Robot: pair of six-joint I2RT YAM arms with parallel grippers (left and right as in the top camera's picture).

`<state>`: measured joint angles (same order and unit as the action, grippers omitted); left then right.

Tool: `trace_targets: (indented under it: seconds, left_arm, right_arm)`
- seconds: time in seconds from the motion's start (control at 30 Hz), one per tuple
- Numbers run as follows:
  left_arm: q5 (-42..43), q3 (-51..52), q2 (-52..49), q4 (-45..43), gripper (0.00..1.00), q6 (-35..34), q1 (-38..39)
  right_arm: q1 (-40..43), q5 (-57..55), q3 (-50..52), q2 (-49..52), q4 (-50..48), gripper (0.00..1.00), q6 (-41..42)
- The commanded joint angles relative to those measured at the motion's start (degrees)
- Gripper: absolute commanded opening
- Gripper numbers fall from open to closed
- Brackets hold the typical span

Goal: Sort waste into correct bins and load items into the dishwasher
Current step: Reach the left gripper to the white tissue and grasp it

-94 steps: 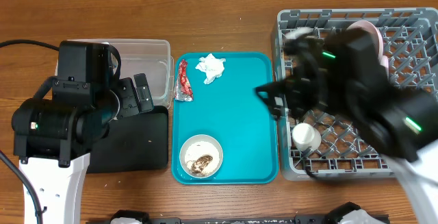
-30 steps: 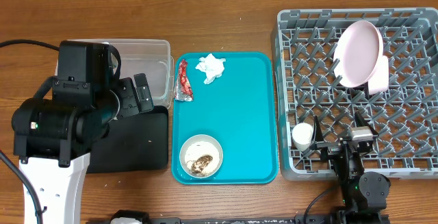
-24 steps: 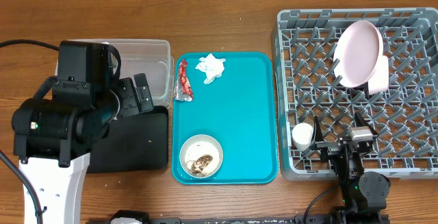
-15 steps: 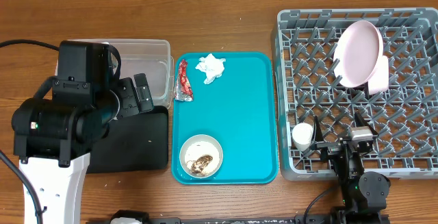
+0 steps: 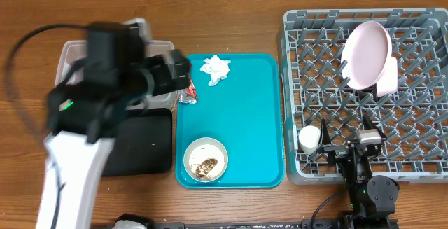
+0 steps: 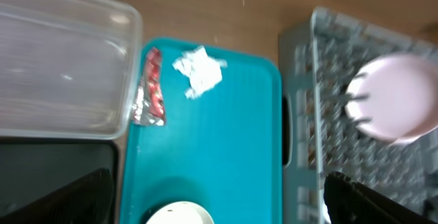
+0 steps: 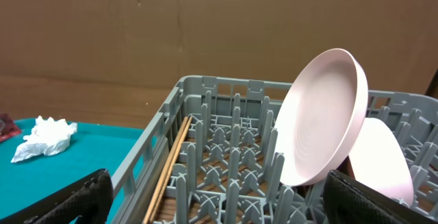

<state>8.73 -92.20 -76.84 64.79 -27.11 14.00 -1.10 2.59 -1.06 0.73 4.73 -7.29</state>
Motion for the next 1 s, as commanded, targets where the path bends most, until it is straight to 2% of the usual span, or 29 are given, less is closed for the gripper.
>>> trace_targets:
  seconds: [0.0,0.13,0.27,0.53,0.8,0.9,0.97]
  left_arm:
    - [-6.4,2.3,-8.2,-1.4,1.00,-0.8,5.7]
    - [-14.3,2.3,-17.6,-6.4,0.99,2.2,11.6]
    - [-22.3,2.3,-26.0,-11.8,0.99,2.9,13.9]
    - [-22.3,2.3,-39.5,-21.4,0.93,2.7,12.8]
    - [-21.2,2.3,-46.3,-30.2,0.87,2.7,12.8]
    - [-20.6,2.3,-47.6,-30.7,0.77,2.7,12.5]
    - [-19.1,2.3,-47.9,-30.8,0.59,2.7,12.5]
  right_arm:
    - [0.4,0.0,0.6,-0.6,-0.2,1.00,0.4]
    - [0.4,0.0,0.6,-0.6,-0.2,1.00,0.4]
    - [0.4,0.0,0.6,-0.6,-0.2,1.00,0.4]
    - [0.4,0.0,0.6,-0.6,-0.2,1.00,0.4]
    - [0.4,0.0,0.6,-0.6,-0.2,1.00,0.4]
    - [0.4,0.0,0.6,-0.6,-0.2,1.00,0.4]
    - [0.4,0.0,0.6,-0.6,-0.2,1.00,0.4]
